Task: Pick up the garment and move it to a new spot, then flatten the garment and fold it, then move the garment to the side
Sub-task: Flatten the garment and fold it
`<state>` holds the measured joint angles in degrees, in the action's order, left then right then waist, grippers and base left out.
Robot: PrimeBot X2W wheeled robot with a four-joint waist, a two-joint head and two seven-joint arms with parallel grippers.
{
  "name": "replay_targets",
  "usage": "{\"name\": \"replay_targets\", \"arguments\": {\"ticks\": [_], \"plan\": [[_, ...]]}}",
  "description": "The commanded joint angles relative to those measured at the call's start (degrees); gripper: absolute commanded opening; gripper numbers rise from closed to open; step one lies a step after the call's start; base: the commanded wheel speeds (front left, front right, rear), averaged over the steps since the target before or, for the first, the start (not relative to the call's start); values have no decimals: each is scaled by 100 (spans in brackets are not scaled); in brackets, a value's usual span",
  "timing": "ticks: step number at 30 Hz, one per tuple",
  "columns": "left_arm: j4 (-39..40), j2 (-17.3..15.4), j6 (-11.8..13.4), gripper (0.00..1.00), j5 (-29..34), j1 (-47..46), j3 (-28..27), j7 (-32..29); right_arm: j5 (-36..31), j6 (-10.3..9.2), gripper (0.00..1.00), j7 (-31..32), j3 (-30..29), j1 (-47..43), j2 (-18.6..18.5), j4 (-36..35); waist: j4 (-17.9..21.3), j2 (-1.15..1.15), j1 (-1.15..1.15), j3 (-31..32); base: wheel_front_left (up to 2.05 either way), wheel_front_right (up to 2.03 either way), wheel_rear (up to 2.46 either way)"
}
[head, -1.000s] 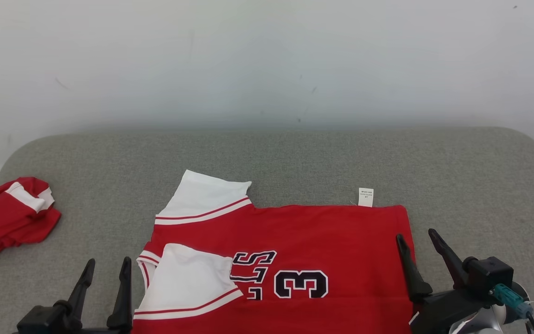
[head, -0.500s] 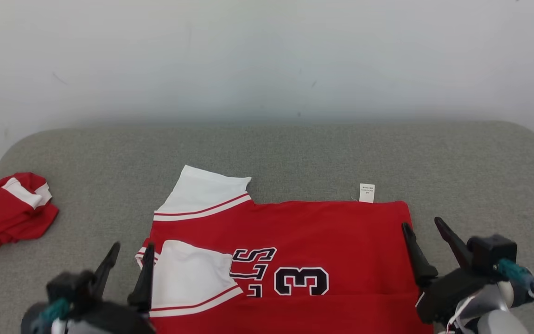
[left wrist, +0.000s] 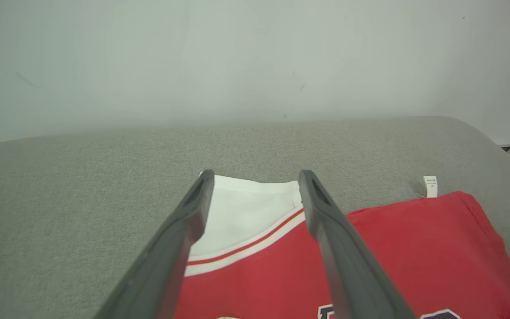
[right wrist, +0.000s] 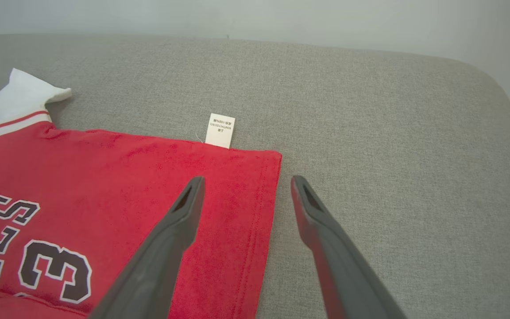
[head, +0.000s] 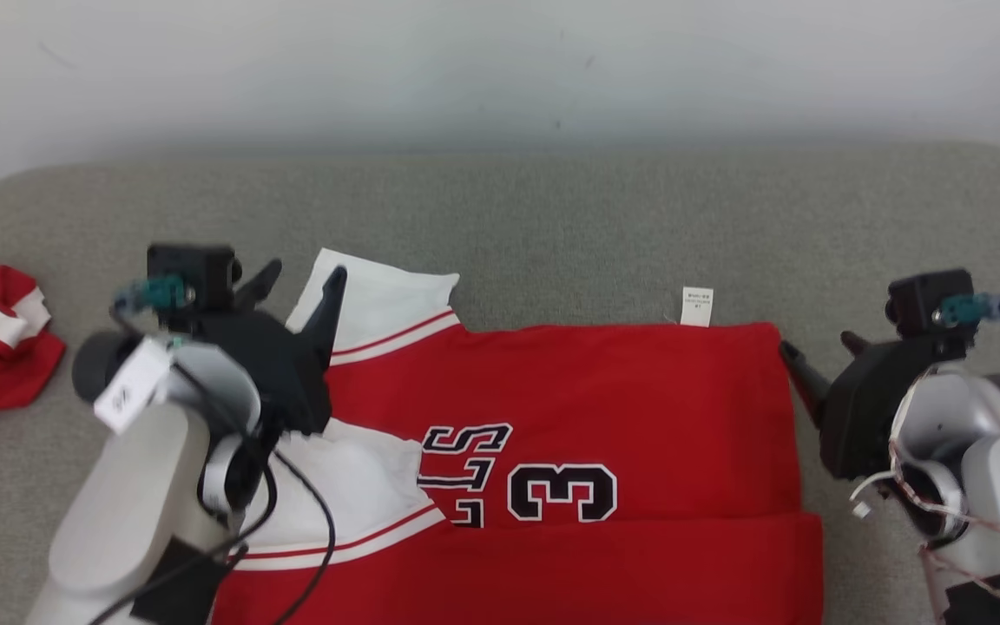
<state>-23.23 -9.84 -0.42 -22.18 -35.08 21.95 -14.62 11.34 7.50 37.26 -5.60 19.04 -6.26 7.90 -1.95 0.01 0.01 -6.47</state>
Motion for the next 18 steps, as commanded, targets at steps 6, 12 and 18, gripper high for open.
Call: {"name": "replay_targets", "arguments": {"ticks": [6, 12, 18], "plan": [[-623, 126, 58, 100, 7, -1011, -22, -403, -199, -1, 100, 1046, -41, 563, 31, -192, 284, -1, -1, -860, 0, 0, 0], [-1409, -40, 139, 100, 219, -1676, 29, -590, -275, -1, 100, 1527, 171, 946, 73, -254, 517, -1, -1, -1293, 0, 0, 0], [-2014, -210, 137, 100, 316, -2059, 95, -759, -260, -1, 100, 1716, 333, 1122, 95, -329, 673, -1, -1, -1564, 0, 0, 0]]}}
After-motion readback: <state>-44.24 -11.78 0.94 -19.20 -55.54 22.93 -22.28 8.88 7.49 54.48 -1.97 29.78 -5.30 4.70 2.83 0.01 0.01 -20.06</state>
